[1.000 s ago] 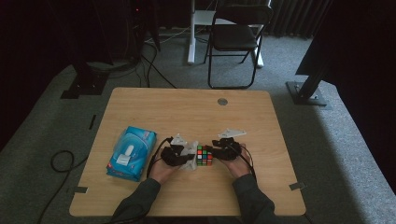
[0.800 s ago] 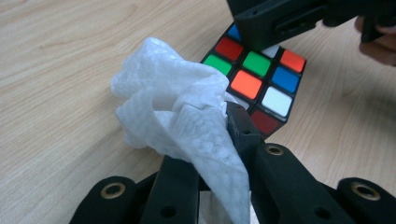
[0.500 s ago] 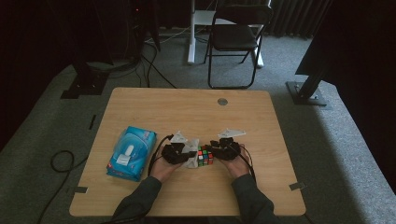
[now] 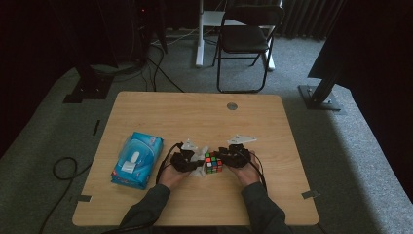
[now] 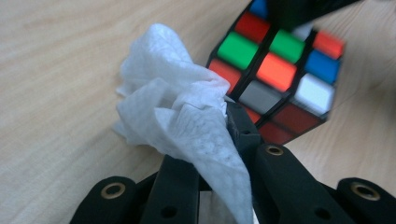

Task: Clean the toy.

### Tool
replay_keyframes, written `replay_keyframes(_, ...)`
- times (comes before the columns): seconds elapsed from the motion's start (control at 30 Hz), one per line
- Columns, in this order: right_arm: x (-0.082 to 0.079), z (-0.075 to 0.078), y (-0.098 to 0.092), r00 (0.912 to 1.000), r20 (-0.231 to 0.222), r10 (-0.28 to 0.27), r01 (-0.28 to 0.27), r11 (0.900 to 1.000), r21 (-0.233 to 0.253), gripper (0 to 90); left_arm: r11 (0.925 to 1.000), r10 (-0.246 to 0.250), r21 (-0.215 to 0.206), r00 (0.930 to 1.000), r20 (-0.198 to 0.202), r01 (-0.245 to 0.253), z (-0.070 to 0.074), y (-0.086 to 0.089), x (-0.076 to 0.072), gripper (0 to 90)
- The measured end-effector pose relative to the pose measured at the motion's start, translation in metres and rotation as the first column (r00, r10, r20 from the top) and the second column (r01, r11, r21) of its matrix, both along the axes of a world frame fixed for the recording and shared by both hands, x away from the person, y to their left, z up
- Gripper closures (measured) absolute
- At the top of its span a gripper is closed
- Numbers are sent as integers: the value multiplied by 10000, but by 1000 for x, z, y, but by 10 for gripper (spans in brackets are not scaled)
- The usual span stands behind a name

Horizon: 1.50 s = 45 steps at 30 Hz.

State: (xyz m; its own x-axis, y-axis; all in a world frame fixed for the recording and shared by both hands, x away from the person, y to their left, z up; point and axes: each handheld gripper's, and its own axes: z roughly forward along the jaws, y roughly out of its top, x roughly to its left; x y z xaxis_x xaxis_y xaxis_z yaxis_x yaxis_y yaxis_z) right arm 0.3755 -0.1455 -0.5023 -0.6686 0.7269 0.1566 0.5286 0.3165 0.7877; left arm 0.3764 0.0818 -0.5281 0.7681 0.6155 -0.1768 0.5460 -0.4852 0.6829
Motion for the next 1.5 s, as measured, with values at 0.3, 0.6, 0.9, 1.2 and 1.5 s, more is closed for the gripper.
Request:
replay_keyframes(0.3, 0, 0, 0, 10000, 1, -26, 26, 10000, 6, 675, 10000, 70, 28, 9999, -112, -69, -8, -1, 1, 839)
replay_keyframes(0.6, 0, 0, 0, 10000, -23, -19, 19, 10000, 31, 675, 9989, 115, -451, 9996, 275, -103, 12, 10, -6, 837)
replay_keyframes(0.9, 0, 0, -1, 10000, -28, -18, 19, 10000, 50, 675, 9946, -462, -903, 9977, 506, 506, 28, 6, -14, 836)
replay_keyframes(1.2, 1, -1, -1, 10000, -64, -8, 8, 10000, 98, 675, 9967, -442, -666, 9982, 395, 467, 21, 3, -12, 837)
replay_keyframes(1.5, 1, -1, -2, 10000, -87, -28, 29, 9999, 159, 677, 9992, -399, 43, 9991, -124, 399, -4, -2, -10, 837)
